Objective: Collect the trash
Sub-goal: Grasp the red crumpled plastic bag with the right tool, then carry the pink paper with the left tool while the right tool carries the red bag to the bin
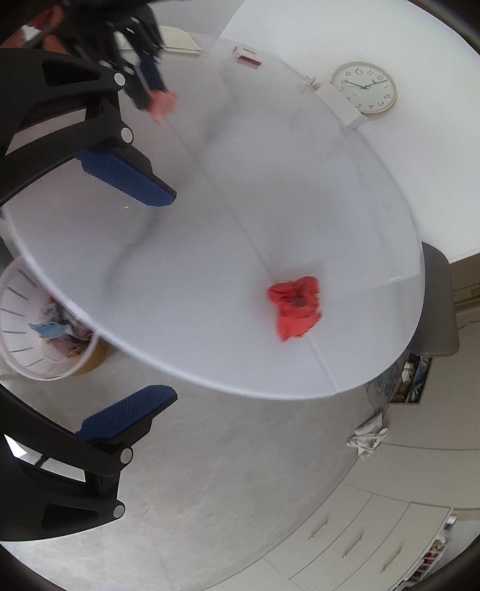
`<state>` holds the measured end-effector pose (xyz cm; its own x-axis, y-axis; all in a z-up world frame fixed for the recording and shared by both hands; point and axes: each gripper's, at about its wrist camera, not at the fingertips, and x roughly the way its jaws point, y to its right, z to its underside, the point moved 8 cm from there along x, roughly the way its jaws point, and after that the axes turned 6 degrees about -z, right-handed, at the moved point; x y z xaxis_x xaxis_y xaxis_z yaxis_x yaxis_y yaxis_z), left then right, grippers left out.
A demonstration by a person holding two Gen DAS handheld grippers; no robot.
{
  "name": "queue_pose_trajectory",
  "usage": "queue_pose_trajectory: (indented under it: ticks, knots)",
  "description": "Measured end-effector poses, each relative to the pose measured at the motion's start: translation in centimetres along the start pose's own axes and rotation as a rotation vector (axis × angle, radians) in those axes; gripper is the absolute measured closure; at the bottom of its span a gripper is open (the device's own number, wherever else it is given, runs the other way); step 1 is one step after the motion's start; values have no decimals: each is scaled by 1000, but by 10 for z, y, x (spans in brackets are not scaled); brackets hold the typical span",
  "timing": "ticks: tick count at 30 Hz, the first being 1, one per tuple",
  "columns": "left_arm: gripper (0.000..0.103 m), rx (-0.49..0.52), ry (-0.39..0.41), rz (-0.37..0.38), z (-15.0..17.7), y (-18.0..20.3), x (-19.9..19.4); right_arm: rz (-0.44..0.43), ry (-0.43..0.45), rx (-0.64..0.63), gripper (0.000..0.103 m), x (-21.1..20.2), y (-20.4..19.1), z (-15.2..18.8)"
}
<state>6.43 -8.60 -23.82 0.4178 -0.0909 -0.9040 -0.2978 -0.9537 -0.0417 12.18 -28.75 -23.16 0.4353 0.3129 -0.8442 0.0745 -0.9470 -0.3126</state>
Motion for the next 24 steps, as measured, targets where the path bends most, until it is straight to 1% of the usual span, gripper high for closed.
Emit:
queue_pose_trajectory:
  ticks: [3,5,8,10,12,13,14,15,17,18,21,24]
  knots:
    - [76,-17,4,-17,-4,-9,-7,5,-28,-5,6,38,6,-34]
    - [76,-33,-4,-27,-3,-16,-8,28,-50,-21,6,63,9,-55]
    - [76,-57,-15,-42,1,-26,-8,71,-79,-41,6,91,12,-76]
    - [76,-68,-20,-52,5,-32,-8,105,-92,-52,14,102,14,-83]
    - [77,-78,-24,-62,7,-39,-7,132,-117,-58,26,111,16,-86]
    - [77,-83,-25,-63,9,-43,-9,136,-123,-56,36,113,17,-85]
    - [77,-89,-27,-63,9,-45,-9,138,-128,-51,45,114,18,-84]
    - [76,-95,-28,-62,10,-47,-9,144,-121,-52,47,112,19,-84]
    - [76,-96,-28,-60,11,-50,-10,130,-117,-50,61,107,18,-81]
    - [77,-89,-26,-58,11,-48,-11,119,-115,-44,64,103,18,-79]
    - [77,-54,-14,-45,10,-36,-17,91,-85,-30,64,81,16,-69]
    - [77,-7,0,-12,8,-20,-23,62,-42,-16,64,46,9,-47]
